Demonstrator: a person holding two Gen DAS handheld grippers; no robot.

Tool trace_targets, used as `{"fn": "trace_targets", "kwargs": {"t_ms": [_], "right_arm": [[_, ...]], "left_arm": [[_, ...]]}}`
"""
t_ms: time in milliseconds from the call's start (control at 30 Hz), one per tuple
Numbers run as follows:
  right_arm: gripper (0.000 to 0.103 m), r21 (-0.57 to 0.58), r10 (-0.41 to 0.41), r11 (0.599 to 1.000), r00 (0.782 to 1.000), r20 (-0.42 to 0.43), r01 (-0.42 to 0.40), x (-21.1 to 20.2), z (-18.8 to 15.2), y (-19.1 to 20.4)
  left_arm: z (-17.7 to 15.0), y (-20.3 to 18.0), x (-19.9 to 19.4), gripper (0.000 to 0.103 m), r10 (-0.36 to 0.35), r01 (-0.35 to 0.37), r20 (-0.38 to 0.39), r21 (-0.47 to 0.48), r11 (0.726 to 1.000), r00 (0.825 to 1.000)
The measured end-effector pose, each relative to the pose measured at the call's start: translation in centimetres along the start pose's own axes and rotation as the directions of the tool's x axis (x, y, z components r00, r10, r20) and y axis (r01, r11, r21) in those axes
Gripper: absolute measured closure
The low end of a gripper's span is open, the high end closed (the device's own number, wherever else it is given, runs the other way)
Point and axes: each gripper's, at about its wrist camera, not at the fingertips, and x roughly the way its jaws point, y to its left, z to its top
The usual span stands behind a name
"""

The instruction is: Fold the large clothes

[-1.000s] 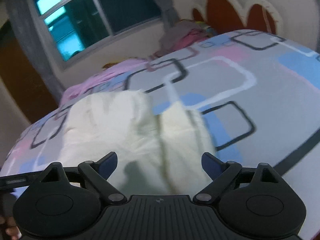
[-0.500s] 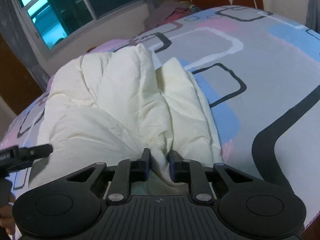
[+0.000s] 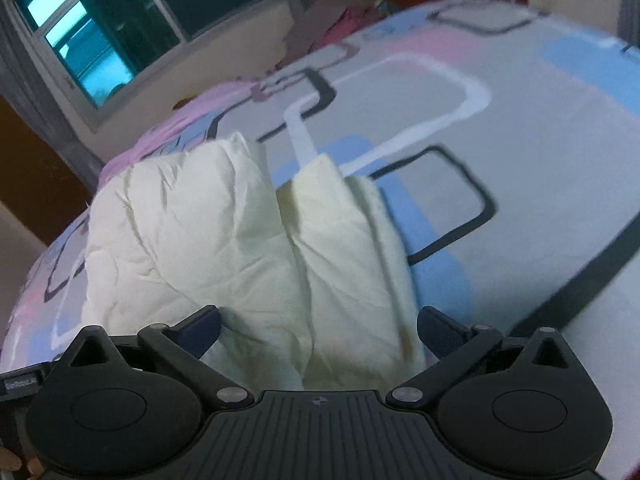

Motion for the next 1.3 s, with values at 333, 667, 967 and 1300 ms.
{"fn": "trace_targets", "kwargs": {"t_ms": [333, 667, 967, 1300], "right_arm": [[0.010, 0.051, 0.160, 0.986, 0.982, -0.097, -0.156, 2.8, 0.5, -2.2], [0.067, 0.069, 0.273, 0.961, 0.955, -0.118, -0.266, 1.2, 1.5, -1.3], [0.069, 0.035, 0.430, 0.903, 0.898, -0.091, -0.429, 1.6, 2.3, 6.1], [0.069, -0.058, 0.577, 0.804, 0.799, -0.166, -0.592, 8.6, 0.0, 26.4]], "left_arm": [[0.3, 1.9, 2.0, 0.001, -0.081, 0.071, -0.058, -0.159, 0.985, 0.995], [1.3, 0.2, 0.1, 0.034, -0.051, 0.049, -0.007, -0.173, 0.984, 0.999], [3.4, 2.8, -6.7, 0.044, 0.020, 0.001, 0.114, -0.181, 0.983, 0.993], [5.0, 16.6, -16.6, 0.044, 0.214, -0.141, 0.245, -0.283, 0.949, 0.946]]}}
